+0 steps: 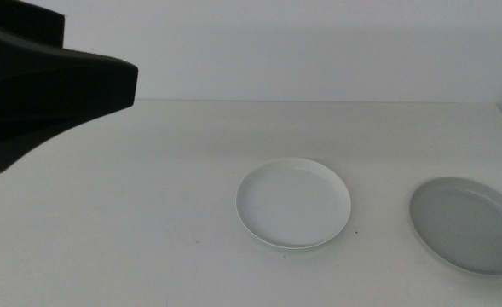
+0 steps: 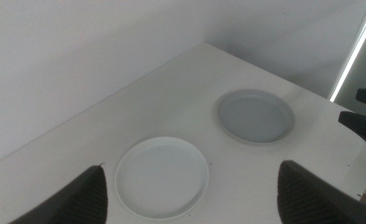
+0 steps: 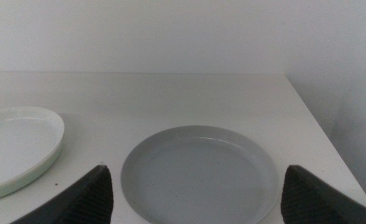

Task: Stack the three bowls on top of each other.

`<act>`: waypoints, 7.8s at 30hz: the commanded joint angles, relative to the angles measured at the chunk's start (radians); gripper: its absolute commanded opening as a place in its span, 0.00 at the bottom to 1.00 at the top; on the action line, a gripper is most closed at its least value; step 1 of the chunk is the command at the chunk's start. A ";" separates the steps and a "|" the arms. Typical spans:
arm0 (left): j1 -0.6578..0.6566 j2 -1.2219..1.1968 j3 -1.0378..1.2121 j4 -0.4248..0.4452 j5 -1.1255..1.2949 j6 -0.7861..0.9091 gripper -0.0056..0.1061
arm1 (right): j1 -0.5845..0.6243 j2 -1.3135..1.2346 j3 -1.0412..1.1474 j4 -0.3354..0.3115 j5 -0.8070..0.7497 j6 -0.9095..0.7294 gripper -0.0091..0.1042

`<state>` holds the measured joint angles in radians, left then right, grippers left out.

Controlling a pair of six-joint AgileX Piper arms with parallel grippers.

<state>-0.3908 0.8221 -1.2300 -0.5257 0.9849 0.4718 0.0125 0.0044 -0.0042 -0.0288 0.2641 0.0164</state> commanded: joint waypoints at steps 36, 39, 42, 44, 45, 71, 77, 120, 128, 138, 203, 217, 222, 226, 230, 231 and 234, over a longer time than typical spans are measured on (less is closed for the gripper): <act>0.000 -0.008 0.003 -0.006 -0.013 -0.007 0.89 | -0.003 0.717 -0.921 0.117 0.816 0.164 0.77; 0.000 -0.008 0.003 -0.006 -0.017 -0.007 0.89 | -0.003 0.787 -0.935 0.092 0.854 0.170 0.77; 0.000 -0.008 0.003 -0.006 -0.017 -0.007 0.89 | -0.003 0.890 -0.947 0.097 0.887 0.159 0.77; 0.000 -0.008 0.003 -0.006 -0.017 -0.007 0.89 | -0.003 0.953 -0.947 0.109 0.873 0.152 0.77; 0.000 -0.008 0.003 -0.006 -0.017 -0.007 0.89 | -0.004 0.983 -0.947 0.106 0.851 0.152 0.77; 0.000 -0.008 0.003 -0.006 -0.017 -0.007 0.89 | -0.461 1.697 -1.023 0.346 0.570 -0.146 0.67; 0.000 -0.008 0.003 -0.006 -0.022 -0.007 0.89 | -0.461 1.779 -1.055 0.343 0.548 -0.146 0.64; 0.000 -0.008 0.003 -0.006 -0.059 -0.007 0.89 | -0.045 1.669 -1.295 0.322 0.705 0.020 0.07; 0.000 -0.008 0.003 -0.006 -0.063 -0.007 0.89 | 0.222 1.748 -1.315 0.328 0.588 0.158 0.07; 0.000 -0.008 0.003 -0.006 -0.063 -0.007 0.89 | 0.295 1.884 -1.316 0.421 0.513 0.169 0.07; 0.130 -0.123 0.249 0.174 -0.418 -0.232 0.89 | 0.176 1.008 -0.976 0.058 0.187 0.117 0.90; 0.323 -0.221 0.434 0.553 -0.616 -0.581 0.89 | 0.176 1.008 -0.976 0.058 0.187 0.117 0.90; 0.323 -0.221 0.434 0.551 -0.638 -0.579 0.89 | 0.176 1.008 -0.976 0.058 0.187 0.117 0.90; 0.323 -0.221 0.434 0.551 -0.640 -0.578 0.89 | 0.176 1.008 -0.976 0.058 0.187 0.117 0.90; 0.323 -0.221 0.438 0.551 -0.640 -0.578 0.89 | 0.176 0.990 -0.944 0.053 0.176 0.117 0.90; 0.323 -0.221 0.444 0.551 -0.645 -0.578 0.89 | 0.176 0.966 -0.925 0.053 0.176 0.117 0.90; 0.323 -0.223 0.473 0.551 -0.655 -0.578 0.89 | 0.176 0.889 -0.843 0.009 0.161 0.117 0.90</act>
<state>-0.0701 0.6028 -0.7733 0.0217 0.3425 -0.0980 0.1975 0.9374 -0.8851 0.0131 0.4419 0.1356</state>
